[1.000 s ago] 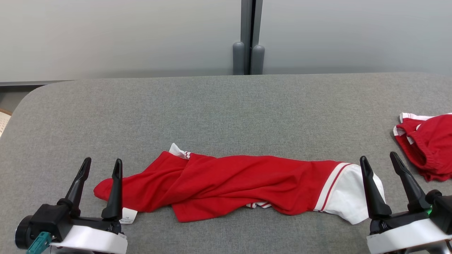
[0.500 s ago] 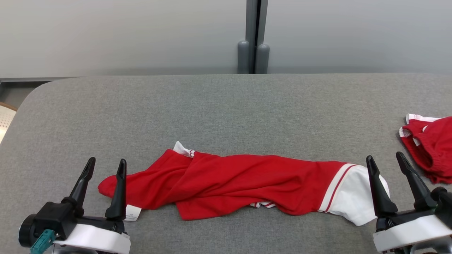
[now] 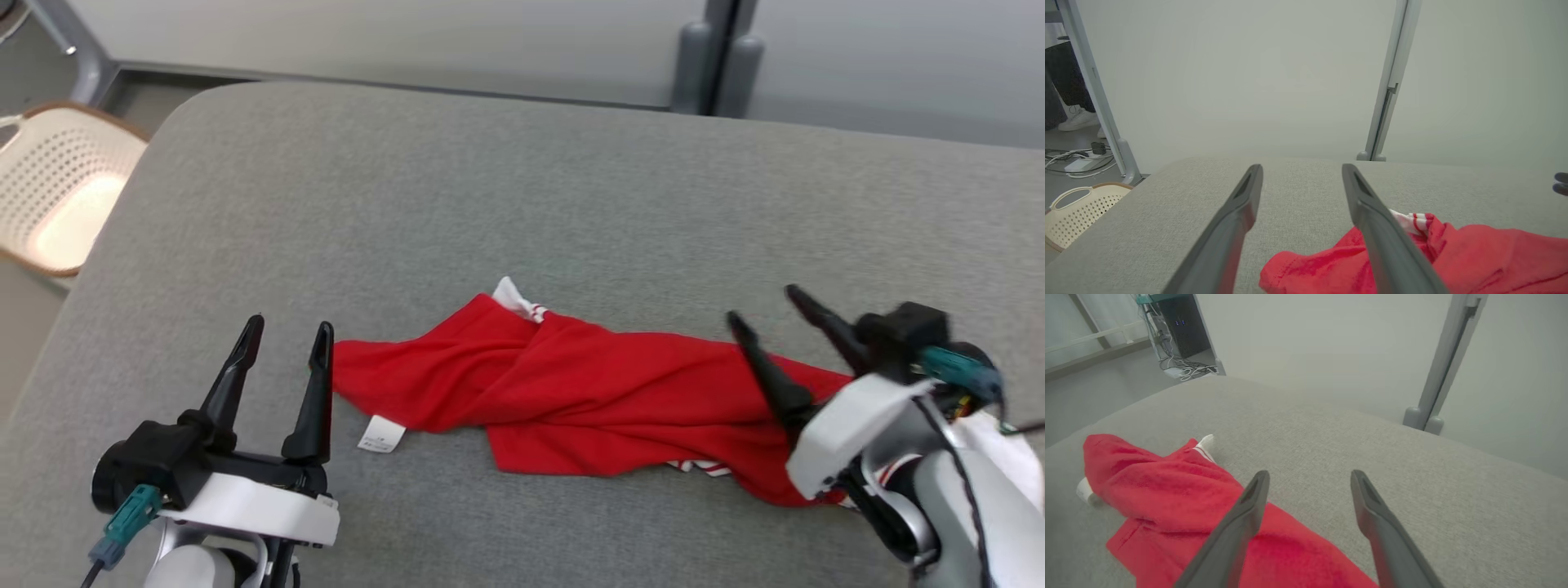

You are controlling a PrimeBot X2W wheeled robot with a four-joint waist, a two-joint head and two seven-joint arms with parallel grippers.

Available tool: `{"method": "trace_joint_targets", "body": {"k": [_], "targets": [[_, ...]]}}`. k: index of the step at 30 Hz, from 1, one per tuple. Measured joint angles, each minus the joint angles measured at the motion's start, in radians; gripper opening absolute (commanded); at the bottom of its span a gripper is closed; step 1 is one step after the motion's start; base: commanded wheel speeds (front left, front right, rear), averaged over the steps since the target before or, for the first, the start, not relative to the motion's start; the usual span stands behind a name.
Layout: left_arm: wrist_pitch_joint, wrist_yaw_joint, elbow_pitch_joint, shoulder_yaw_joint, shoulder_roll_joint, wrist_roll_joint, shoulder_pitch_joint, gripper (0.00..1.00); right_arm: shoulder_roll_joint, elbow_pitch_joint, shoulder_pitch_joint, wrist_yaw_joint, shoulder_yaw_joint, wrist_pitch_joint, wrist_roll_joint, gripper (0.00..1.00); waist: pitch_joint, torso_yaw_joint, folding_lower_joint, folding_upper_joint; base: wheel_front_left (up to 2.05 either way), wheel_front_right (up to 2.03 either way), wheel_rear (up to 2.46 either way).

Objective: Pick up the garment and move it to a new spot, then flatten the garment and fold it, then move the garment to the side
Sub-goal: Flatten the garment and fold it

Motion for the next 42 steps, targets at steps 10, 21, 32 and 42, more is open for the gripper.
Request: {"method": "trace_joint_targets", "body": {"k": [10, 21, 32, 42], "targets": [[-0.034, -0.027, 0.077, -0.017, -0.026, -0.005, -0.051, 1.0, -0.118, 0.149, -0.207, 0.0, 0.348, 0.158, 0.182, 1.0, 0.062, 0.084, 0.0, 0.0, 0.0, 0.0, 0.0], [-0.046, -0.035, 0.104, -0.002, -0.037, -0.002, -0.067, 1.0, -0.183, 0.183, -0.272, 0.0, 0.483, 0.203, 0.338, 0.0, 0.064, 0.073, 0.0, 0.0, 0.0, 0.0, 0.0], [-0.049, -0.05, 0.104, 0.023, -0.052, 0.019, -0.069, 1.0, -0.197, 0.172, -0.284, 0.0, 0.497, 0.106, 0.364, 0.0, 0.06, 0.048, 0.0, 0.0, 0.0, 0.0, 0.0], [-0.05, -0.061, 0.087, 0.059, -0.063, 0.036, -0.068, 1.0, -0.185, 0.16, -0.283, 0.0, 0.412, -0.061, 0.324, 0.0, 0.052, 0.044, 0.0, 0.0, 0.0, 0.0, 0.0]]}}
